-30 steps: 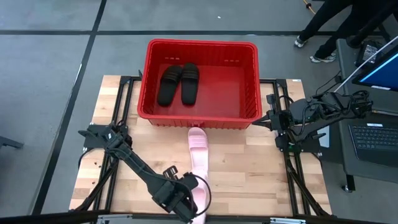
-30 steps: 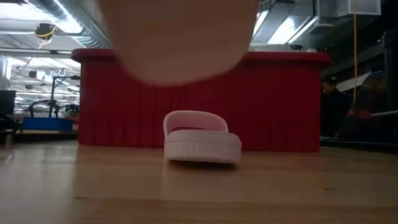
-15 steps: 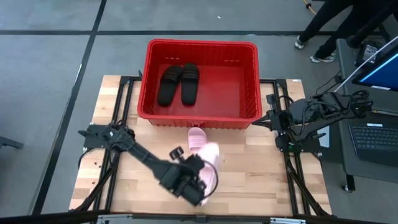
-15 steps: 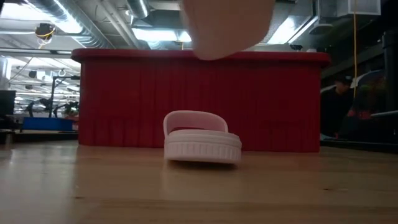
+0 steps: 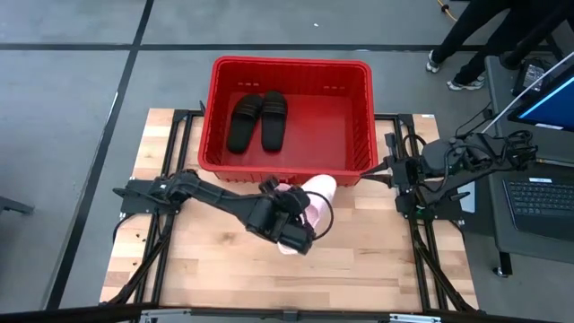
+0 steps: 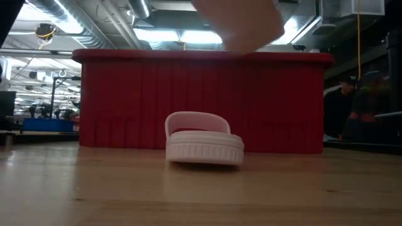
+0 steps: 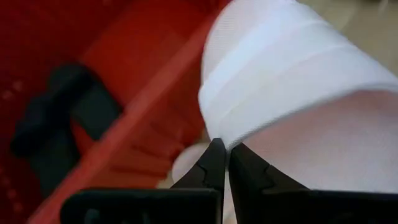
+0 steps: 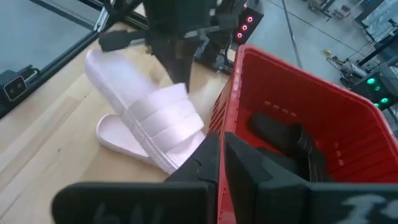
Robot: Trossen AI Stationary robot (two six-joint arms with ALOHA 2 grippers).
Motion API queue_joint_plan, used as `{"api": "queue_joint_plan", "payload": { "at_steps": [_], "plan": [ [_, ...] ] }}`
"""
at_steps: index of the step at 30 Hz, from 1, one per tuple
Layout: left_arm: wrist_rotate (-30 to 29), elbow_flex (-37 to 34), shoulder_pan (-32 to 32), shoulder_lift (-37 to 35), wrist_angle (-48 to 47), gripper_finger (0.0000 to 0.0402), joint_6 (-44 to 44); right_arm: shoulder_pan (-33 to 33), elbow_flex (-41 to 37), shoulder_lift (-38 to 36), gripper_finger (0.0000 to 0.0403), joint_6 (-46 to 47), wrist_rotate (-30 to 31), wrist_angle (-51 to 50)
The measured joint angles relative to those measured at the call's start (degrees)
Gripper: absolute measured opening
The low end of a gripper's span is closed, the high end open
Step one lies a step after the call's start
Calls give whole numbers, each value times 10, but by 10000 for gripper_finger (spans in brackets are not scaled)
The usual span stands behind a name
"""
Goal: Pick and place slides into bin
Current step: Put the left pink slipper into the red bin
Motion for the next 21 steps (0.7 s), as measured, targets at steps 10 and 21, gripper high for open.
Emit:
{"api": "queue_joint_plan", "payload": {
  "at_steps": [10, 21],
  "plan": [
    [-112, 0, 2, -53, 65, 2, 100, 0, 0, 0, 25, -18, 6, 34],
    [-248, 0, 64, -61, 66, 3, 197, 0, 0, 10, 26, -61, 97, 223]
  ]
}}
